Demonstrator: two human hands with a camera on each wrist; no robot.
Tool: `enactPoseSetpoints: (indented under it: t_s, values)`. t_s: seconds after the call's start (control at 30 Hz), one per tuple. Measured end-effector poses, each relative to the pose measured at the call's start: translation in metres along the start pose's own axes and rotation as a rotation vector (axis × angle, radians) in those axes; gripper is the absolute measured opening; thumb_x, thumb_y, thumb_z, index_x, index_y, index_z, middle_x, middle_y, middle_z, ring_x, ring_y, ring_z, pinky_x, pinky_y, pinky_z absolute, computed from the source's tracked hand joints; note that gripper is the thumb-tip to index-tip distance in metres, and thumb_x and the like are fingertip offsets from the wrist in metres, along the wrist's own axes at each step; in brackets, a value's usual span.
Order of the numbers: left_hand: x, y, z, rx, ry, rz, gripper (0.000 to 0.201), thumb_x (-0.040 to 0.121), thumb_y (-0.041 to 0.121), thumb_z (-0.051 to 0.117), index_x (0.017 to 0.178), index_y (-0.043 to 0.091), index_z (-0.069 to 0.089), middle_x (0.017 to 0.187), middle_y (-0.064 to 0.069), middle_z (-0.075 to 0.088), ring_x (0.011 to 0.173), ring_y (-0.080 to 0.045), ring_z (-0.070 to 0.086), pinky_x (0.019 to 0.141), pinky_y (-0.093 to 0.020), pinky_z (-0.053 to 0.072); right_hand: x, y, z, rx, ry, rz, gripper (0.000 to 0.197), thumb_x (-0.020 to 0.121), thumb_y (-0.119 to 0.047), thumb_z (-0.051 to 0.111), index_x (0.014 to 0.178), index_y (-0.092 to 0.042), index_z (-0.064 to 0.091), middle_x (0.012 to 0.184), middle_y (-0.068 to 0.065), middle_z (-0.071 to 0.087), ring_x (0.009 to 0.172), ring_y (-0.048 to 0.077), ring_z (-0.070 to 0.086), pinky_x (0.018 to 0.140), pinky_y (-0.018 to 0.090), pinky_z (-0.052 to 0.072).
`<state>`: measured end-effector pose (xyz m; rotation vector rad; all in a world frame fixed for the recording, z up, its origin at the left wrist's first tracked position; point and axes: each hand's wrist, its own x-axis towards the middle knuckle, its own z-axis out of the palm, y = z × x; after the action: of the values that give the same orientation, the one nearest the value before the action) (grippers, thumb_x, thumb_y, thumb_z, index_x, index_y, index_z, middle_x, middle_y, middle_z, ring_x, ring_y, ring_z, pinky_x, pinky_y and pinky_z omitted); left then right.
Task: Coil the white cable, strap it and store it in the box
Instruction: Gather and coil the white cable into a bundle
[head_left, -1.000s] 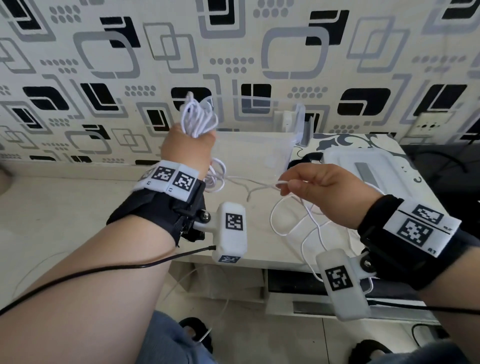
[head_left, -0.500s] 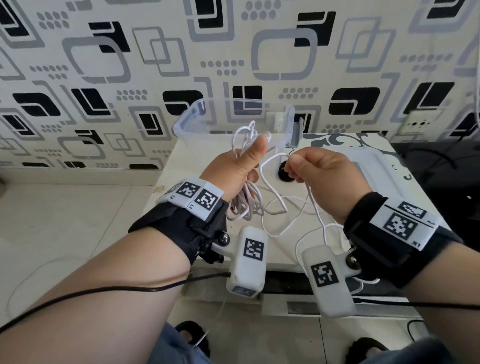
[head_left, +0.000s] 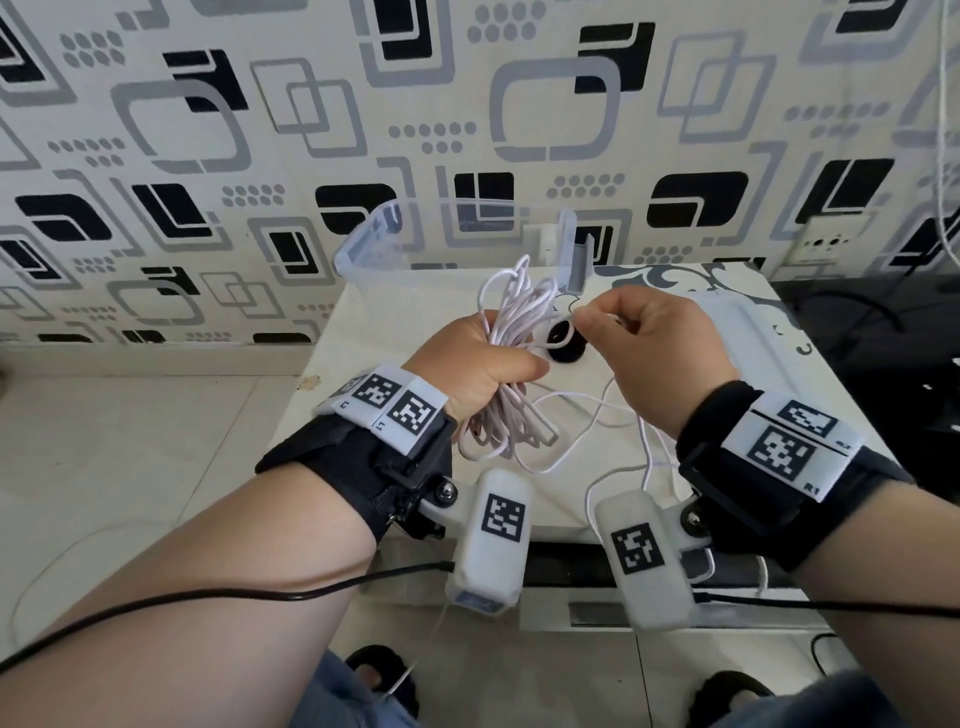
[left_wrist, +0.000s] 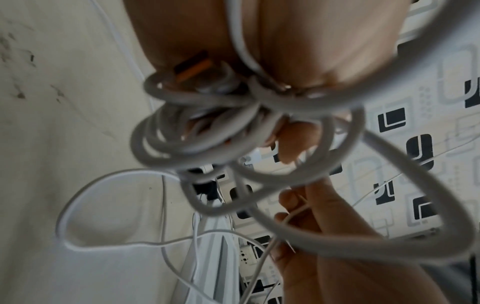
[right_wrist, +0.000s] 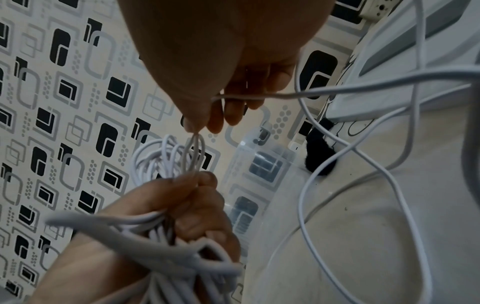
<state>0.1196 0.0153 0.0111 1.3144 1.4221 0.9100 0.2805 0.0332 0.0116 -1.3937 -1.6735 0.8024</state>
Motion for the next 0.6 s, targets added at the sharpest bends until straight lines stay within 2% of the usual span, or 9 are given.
enactPoseSetpoints:
  t_s: [0.1, 0.23, 0.33, 0.43, 0.5, 0.6]
  values:
    - [0.001, -0.001, 0.000, -0.030, 0.032, -0.004, 0.015, 0.059, 0.022, 0.067, 0.047, 0.029, 0.061, 0.051, -0.004, 0.054, 0.040, -0.020, 0.051, 0.050, -0.028, 0.043, 0.001, 0.000, -0.002, -0.030, 0.021, 0.003, 0.017, 0.086, -0.033, 0.060, 0.076, -0.019, 0.063, 0.044, -0.017, 0.052, 0.044, -0.006, 0.045, 0.044, 0.005, 0.033]
    - [0.003, -0.004, 0.001, -0.079, 0.025, -0.016, 0.014, 0.059, 0.023, 0.069, 0.051, 0.026, 0.059, 0.049, -0.002, 0.051, 0.053, -0.027, 0.052, 0.060, -0.038, 0.047, 0.002, 0.000, -0.001, 0.013, 0.031, 0.010, 0.020, 0.086, -0.034, 0.061, 0.071, -0.019, 0.061, 0.045, -0.016, 0.054, 0.042, -0.002, 0.046, 0.042, 0.005, 0.034]
    - [0.000, -0.003, 0.004, -0.098, -0.013, -0.024, 0.009, 0.066, 0.021, 0.069, 0.059, 0.027, 0.067, 0.049, 0.000, 0.052, 0.054, -0.025, 0.053, 0.057, -0.032, 0.046, 0.000, -0.005, 0.001, 0.112, -0.011, 0.046, 0.021, 0.090, -0.028, 0.056, 0.077, -0.012, 0.061, 0.053, -0.008, 0.057, 0.038, 0.000, 0.049, 0.042, 0.009, 0.040]
    - [-0.004, -0.004, 0.012, -0.097, -0.061, -0.025, 0.018, 0.080, 0.010, 0.067, 0.066, 0.020, 0.066, 0.049, -0.001, 0.054, 0.044, -0.015, 0.053, 0.049, -0.024, 0.044, -0.001, -0.010, 0.003, 0.252, -0.033, 0.074, 0.017, 0.092, -0.021, 0.055, 0.078, -0.012, 0.059, 0.057, -0.002, 0.061, 0.045, 0.006, 0.055, 0.047, 0.019, 0.050]
    - [-0.007, -0.003, 0.016, -0.097, -0.105, -0.015, 0.021, 0.083, 0.006, 0.065, 0.067, 0.019, 0.063, 0.046, 0.004, 0.056, 0.038, -0.008, 0.053, 0.045, -0.020, 0.043, -0.002, -0.011, 0.004, 0.296, -0.027, 0.082, 0.016, 0.092, -0.019, 0.054, 0.077, -0.014, 0.057, 0.058, 0.003, 0.062, 0.048, 0.011, 0.057, 0.051, 0.025, 0.055]
    - [-0.011, 0.001, 0.017, -0.114, -0.160, 0.008, 0.019, 0.082, -0.001, 0.064, 0.076, 0.017, 0.064, 0.042, 0.009, 0.059, 0.040, 0.001, 0.057, 0.046, -0.011, 0.044, -0.003, -0.010, 0.005, 0.327, -0.027, 0.105, 0.018, 0.092, -0.019, 0.054, 0.075, -0.014, 0.056, 0.061, 0.007, 0.062, 0.052, 0.016, 0.060, 0.055, 0.031, 0.056]
